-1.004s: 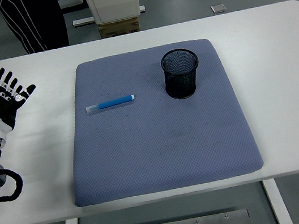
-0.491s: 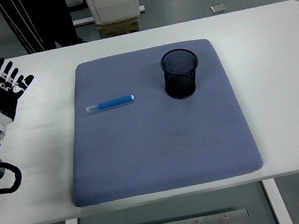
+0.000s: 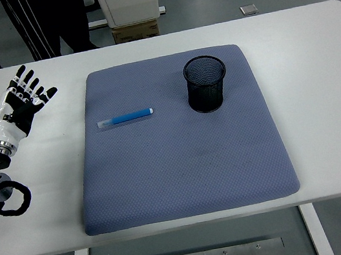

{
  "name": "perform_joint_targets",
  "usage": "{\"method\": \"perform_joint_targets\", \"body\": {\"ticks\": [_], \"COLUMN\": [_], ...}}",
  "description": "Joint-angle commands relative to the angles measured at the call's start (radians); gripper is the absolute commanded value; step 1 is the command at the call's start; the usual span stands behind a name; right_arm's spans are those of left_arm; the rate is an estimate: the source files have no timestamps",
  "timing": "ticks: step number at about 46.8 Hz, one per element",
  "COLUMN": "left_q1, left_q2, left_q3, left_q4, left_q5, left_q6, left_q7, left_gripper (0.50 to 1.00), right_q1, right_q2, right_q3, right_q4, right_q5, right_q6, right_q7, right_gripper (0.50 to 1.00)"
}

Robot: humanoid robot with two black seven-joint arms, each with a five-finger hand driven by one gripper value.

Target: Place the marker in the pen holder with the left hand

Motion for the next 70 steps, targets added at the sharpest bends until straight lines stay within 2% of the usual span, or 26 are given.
{"method": "perform_joint_targets", "body": {"ticks": [1,10,18,29,36,46,47,55,70], "left_q1": [-0.005,-0.025,-0.028,-0.06,-0.14,-0.249,-0.29,-0.39,-0.418], "left_q2": [-0.004,-0.001,-0.003,-0.044,-0.027,0.0,0.002,0.0,-0.01], "left_q3": [0.005,0.025,0.047,0.093,0.24,0.416,0.482,0.66,0.726], "left_q4": [-0.003,-0.028,-0.031,-0.029,-0.031,-0.041,-0.051,-0.06,-0.058], "left_q5": [0.035,0.049,0.049,0.051,0.052,0.083,0.116,0.141,0.135], "left_q6": [0.0,-0.019,-0.091,-0.08,-0.058,-0.06,-0.06,-0.06,-0.066], "left_q7": [0.002,0.0,-0.01,-0.003,-0.001,0.0,-0.001,-0.001,-0.007], "left_gripper": [1.0,1.0,1.0,1.0,1.0,1.0,1.0,1.0,1.0], "right_q1": [0.0,0.0,0.0,0.0,0.0,0.0,0.0,0.0,0.0], "right_q2": [0.0,0.0,0.0,0.0,0.0,0.0,0.0,0.0,0.0], "right_q3": [0.0,0.0,0.0,0.0,0.0,0.0,0.0,0.0,0.0], "right_q4": [0.0,0.0,0.0,0.0,0.0,0.001,0.0,0.0,0.001], "right_q5": [0.0,0.0,0.0,0.0,0.0,0.0,0.0,0.0,0.0], "right_q6": [0.0,0.0,0.0,0.0,0.0,0.0,0.0,0.0,0.0], "right_q7": [0.0,0.0,0.0,-0.001,0.0,0.0,0.0,0.0,0.0], "right_gripper": [1.0,1.0,1.0,1.0,1.0,1.0,1.0,1.0,1.0]}}
